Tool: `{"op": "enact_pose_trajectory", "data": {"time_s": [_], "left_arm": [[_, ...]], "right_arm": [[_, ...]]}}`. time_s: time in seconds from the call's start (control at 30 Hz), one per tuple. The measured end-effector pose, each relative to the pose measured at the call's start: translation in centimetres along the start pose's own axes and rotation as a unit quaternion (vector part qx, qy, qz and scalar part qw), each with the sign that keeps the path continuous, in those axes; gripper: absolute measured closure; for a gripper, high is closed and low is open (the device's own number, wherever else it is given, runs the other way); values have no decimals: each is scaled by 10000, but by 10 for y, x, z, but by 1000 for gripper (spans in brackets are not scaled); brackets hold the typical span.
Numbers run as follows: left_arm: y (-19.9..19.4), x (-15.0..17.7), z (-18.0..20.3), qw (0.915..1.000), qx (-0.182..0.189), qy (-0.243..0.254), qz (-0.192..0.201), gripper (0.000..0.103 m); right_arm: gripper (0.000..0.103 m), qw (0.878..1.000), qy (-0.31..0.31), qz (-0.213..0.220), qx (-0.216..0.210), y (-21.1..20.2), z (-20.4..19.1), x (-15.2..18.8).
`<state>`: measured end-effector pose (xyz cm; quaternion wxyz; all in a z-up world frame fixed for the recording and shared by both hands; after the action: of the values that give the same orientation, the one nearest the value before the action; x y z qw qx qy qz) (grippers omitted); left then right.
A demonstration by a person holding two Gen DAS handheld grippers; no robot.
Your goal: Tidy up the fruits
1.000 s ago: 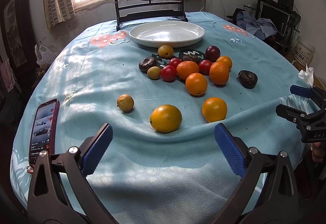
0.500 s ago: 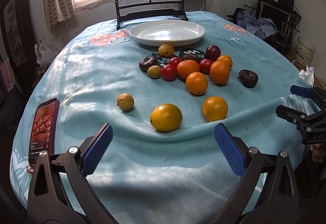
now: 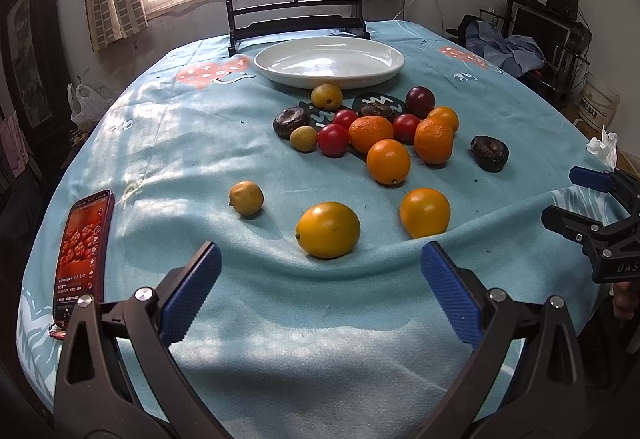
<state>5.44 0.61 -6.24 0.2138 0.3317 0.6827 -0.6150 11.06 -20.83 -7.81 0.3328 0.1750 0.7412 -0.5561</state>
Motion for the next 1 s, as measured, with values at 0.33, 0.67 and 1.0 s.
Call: {"op": "enact_pose_trajectory", "data": {"time_s": [0.33,0.67,1.0], "left_arm": [[5,0,-2,10000,47,-45,-47,2],[18,6,-21,9997,45,-212,-66,2],[11,6,-45,9986,356,-263,303,2]], "right_arm": [[1,10000,-5,-57,11,6,0,1],[1,9989,201,-54,-418,13,-2,-10],[27,9834,-468,-493,-1682,33,-91,-11]]}}
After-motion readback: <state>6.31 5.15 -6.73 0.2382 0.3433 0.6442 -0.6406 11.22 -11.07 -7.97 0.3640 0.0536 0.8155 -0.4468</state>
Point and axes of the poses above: each gripper's, at about its wrist camera, not at the fingertips, and y roughly the way its jaws point, z to its right, x to its underside, the point moved 7 cm from there along y, roughly the way its jaws point, and after that the axes turned 10 degrees about y, right-handed, at the moved point
